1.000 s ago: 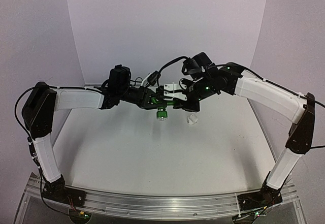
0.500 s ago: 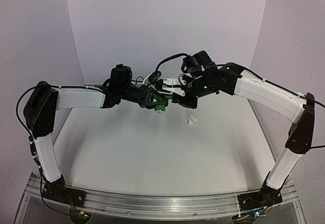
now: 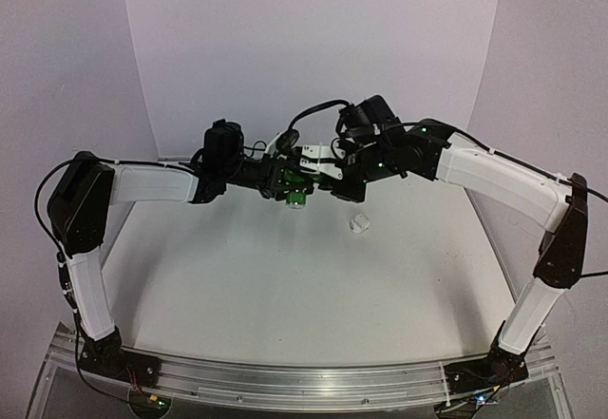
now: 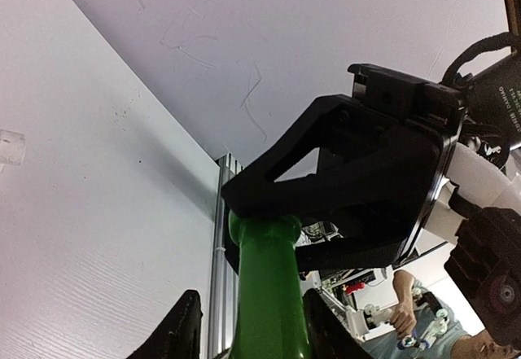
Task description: Install the water faucets
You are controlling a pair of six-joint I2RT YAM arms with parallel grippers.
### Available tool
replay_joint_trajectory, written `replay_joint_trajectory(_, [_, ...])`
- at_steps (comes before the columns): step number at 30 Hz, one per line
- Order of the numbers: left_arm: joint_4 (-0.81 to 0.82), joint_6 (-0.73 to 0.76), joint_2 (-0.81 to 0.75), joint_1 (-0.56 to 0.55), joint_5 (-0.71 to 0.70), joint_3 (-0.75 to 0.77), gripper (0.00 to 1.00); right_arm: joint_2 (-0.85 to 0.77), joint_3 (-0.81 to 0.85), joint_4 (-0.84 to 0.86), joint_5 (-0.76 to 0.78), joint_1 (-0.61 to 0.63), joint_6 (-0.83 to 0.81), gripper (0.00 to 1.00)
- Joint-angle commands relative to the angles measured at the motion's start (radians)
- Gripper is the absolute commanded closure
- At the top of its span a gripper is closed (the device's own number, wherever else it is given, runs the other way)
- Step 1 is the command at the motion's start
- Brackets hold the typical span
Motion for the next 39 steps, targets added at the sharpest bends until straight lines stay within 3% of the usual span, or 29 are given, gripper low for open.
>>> replay_joint_trajectory(1, [0.116,-0.042,0.0,0.003,0.008,-0.003,0.51,0.022,-0.004,0.041,-0.02,0.024,0.009,1.0])
replay_joint_trajectory(5, [0.121,-0.043,-0.003,0.008,-0.002,-0.01,0.49,0.022,-0.003,0.046,-0.011,0.024,0.013,1.0])
replay_joint_trajectory(18, [0.156,-0.072,0.009,0.008,0.012,-0.011,0.63,0.036,0.01,0.096,0.053,0.024,0.049,1.0])
replay_joint_trajectory(30, [0.139,-0.065,0.015,0.008,0.026,-0.004,0.58,0.028,0.013,0.108,0.078,0.025,0.048,1.0])
replay_joint_trajectory(39, [0.14,-0.064,0.017,0.006,0.028,-0.003,0.69,0.025,0.016,0.116,0.079,0.024,0.053,1.0])
